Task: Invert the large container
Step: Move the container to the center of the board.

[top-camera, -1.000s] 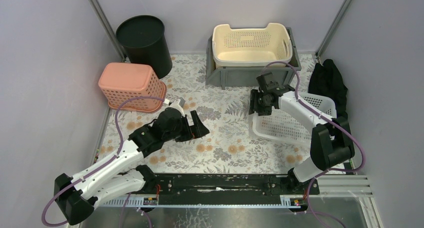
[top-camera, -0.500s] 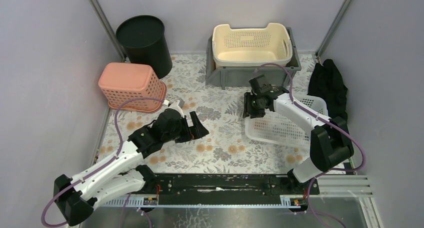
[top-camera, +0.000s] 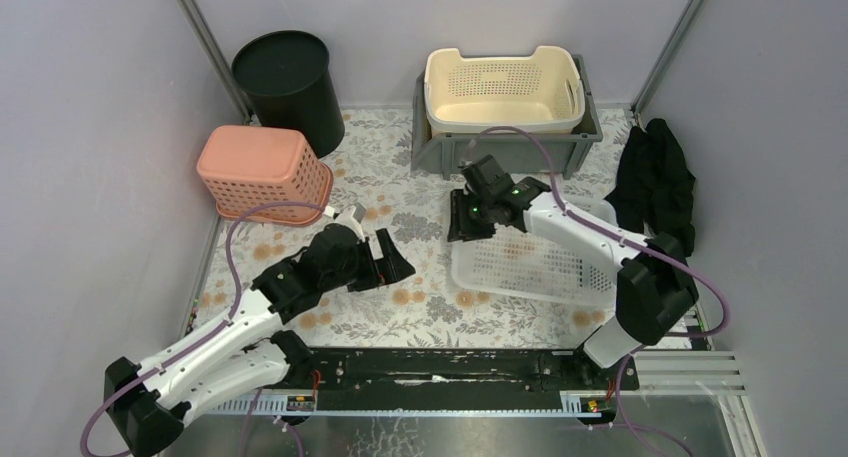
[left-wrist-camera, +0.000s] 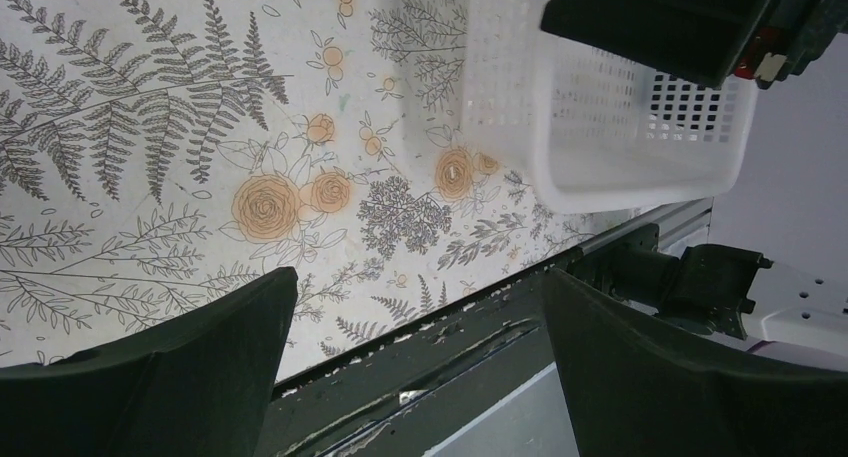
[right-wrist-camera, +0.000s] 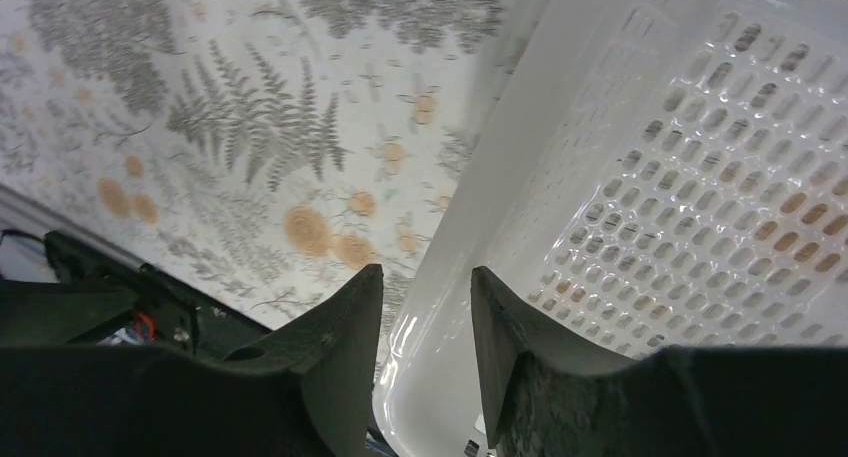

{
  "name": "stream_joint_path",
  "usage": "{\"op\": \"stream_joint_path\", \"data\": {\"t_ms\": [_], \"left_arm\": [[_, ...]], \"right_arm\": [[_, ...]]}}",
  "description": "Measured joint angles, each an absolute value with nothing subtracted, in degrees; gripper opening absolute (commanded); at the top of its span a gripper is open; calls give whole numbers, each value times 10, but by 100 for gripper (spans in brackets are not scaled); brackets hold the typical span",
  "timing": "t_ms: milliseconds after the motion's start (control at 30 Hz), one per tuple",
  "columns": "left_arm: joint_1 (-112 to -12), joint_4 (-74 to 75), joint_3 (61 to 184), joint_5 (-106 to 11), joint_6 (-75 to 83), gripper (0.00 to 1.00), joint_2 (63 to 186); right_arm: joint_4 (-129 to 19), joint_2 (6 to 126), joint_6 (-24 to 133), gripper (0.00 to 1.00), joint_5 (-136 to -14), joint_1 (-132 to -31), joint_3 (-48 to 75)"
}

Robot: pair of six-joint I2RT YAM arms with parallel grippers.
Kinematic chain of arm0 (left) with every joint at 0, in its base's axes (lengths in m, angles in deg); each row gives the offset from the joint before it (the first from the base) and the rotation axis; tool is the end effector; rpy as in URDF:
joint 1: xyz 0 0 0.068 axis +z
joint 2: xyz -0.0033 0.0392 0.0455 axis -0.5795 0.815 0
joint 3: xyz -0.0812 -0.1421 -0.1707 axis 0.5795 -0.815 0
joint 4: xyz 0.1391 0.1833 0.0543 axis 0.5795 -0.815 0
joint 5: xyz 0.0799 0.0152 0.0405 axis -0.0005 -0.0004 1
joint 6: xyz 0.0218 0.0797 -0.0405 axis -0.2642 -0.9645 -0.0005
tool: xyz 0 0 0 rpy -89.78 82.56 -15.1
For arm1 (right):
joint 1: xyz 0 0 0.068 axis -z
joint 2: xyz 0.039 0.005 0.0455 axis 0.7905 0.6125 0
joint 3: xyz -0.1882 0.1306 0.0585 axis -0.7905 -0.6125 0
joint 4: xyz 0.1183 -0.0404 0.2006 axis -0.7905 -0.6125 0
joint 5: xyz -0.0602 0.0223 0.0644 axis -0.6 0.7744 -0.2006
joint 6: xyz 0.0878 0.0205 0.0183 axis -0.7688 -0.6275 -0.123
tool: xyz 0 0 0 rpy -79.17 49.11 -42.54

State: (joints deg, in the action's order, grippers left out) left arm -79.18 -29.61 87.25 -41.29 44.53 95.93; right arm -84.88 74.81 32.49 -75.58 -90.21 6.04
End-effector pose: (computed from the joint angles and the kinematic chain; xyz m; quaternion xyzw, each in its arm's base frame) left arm 0.1523 -0.1499 0.2024 -0.0565 0.8979 -0.3342 0.2810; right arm 0.2615 0.2172 0.1920 -0.0960 0.9392 0.2281 0.2381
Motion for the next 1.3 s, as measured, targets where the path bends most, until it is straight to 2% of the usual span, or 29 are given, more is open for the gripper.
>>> {"op": "stream_joint_path", "data": {"t_ms": [333,500,633,800,1033,1300], "left_arm": [[-792,-298,865,-432,430,100,920],[-792,-305,850,-445,428,100,898],[-792,-324,848,-447,424,100,878],[-792,-349,849,-448,417,100,871],[-792,-377,871,-450,415,100,883],[-792,-410,919,-445,412,100,885]], "right_arm": [[-787,863,263,47,-731,-996,133],[-778,933,243,49,-715,-1038,218],[-777,974,233,55,-710,-1072,273],[-782,987,221,69,-710,-1096,298],[-797,985,222,79,-723,-1097,316],[-820,909,240,89,-763,-1097,267]]}}
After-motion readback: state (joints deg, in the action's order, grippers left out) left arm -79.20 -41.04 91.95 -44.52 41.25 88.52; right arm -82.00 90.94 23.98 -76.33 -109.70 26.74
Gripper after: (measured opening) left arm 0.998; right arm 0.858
